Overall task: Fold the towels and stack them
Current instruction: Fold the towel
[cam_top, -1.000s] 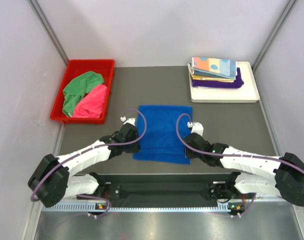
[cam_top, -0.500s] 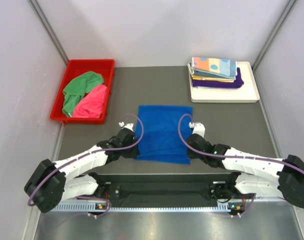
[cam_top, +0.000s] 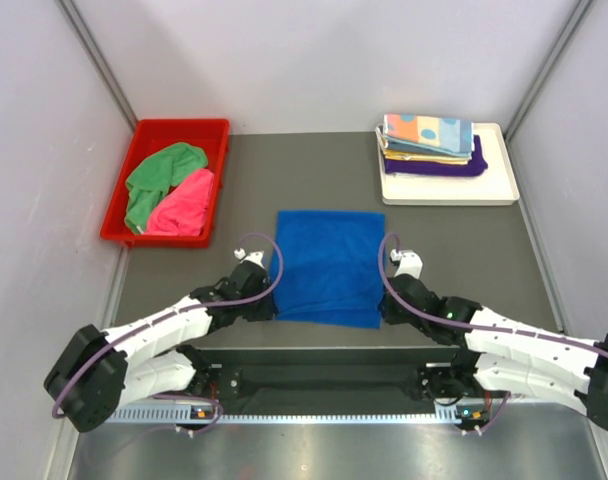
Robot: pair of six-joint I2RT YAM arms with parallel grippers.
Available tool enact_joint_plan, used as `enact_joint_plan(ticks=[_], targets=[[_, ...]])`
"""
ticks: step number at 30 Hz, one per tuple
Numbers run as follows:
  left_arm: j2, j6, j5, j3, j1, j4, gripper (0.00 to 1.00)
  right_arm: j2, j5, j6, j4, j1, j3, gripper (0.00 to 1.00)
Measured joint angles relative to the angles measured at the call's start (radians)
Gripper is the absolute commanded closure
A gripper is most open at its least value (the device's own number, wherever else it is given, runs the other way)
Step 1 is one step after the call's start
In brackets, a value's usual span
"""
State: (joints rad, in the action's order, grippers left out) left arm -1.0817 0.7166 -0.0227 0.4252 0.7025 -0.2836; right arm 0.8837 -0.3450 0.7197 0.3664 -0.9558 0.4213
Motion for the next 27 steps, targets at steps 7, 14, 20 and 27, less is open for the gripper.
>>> enact_joint_plan(ticks=[7, 14, 20, 27], targets=[[0.011, 0.027, 0.003, -0.006, 0.003, -0.005, 0.73, 0.092, -0.007, 0.0, -0.003, -0.032, 0.022, 0.87], [0.011, 0.045, 0.003, -0.008, 0.005, -0.008, 0.73, 0.201, -0.058, 0.011, -0.006, -0.084, 0.07, 0.83], [0.011, 0.045, 0.003, -0.008, 0.006, -0.008, 0.73, 0.212, -0.106, 0.02, -0.005, -0.102, 0.089, 0.79], [0.011, 0.045, 0.003, -0.008, 0.006, -0.008, 0.73, 0.285, -0.14, 0.017, -0.014, -0.103, 0.126, 0.77]])
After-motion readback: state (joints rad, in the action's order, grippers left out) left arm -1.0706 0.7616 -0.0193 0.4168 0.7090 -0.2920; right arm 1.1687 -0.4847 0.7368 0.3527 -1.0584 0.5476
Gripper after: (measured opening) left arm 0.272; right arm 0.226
